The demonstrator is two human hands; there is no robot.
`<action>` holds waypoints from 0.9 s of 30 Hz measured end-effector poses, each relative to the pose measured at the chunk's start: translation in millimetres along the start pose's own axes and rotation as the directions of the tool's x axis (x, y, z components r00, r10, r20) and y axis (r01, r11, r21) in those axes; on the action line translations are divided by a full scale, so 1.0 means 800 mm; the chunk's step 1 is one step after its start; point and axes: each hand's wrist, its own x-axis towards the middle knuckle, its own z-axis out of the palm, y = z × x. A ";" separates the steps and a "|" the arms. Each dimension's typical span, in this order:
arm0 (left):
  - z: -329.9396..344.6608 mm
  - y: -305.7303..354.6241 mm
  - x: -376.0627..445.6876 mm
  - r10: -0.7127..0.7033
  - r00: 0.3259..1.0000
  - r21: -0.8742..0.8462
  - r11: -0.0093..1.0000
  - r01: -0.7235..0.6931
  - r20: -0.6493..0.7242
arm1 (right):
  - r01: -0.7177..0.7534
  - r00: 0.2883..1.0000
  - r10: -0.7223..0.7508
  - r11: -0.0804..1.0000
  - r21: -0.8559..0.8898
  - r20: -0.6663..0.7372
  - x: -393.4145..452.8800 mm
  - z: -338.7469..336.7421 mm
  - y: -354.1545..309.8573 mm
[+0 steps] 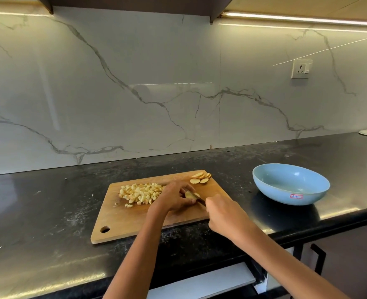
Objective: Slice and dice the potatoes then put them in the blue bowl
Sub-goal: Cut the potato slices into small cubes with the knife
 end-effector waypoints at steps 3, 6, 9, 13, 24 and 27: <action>-0.002 0.000 0.001 0.005 1.000 0.001 1.000 -0.005 0.010 | 0.018 0.999 -0.018 1.000 -0.004 0.028 -0.017 -0.004 0.008; -0.002 0.001 -0.001 0.011 1.000 0.001 1.000 -0.011 0.010 | 0.009 0.998 -0.008 1.000 -0.019 0.058 -0.028 -0.018 0.017; -0.002 0.003 -0.003 0.014 1.000 -0.001 1.000 -0.014 0.006 | 0.003 0.999 0.000 0.998 -0.058 0.054 -0.027 -0.035 0.025; -0.003 0.003 -0.007 -0.002 1.000 -0.006 1.000 0.002 0.000 | 0.038 0.998 -0.040 0.998 -0.040 -0.055 -0.021 -0.048 0.020; -0.004 0.005 -0.009 -0.071 0.994 -0.103 0.993 0.063 -0.078 | 0.016 0.993 -0.005 0.996 0.086 -0.122 0.016 -0.008 0.004; -0.004 0.005 -0.009 -0.076 0.994 -0.119 0.991 0.066 -0.082 | 0.010 0.993 -0.002 0.998 0.068 -0.115 0.018 -0.003 0.001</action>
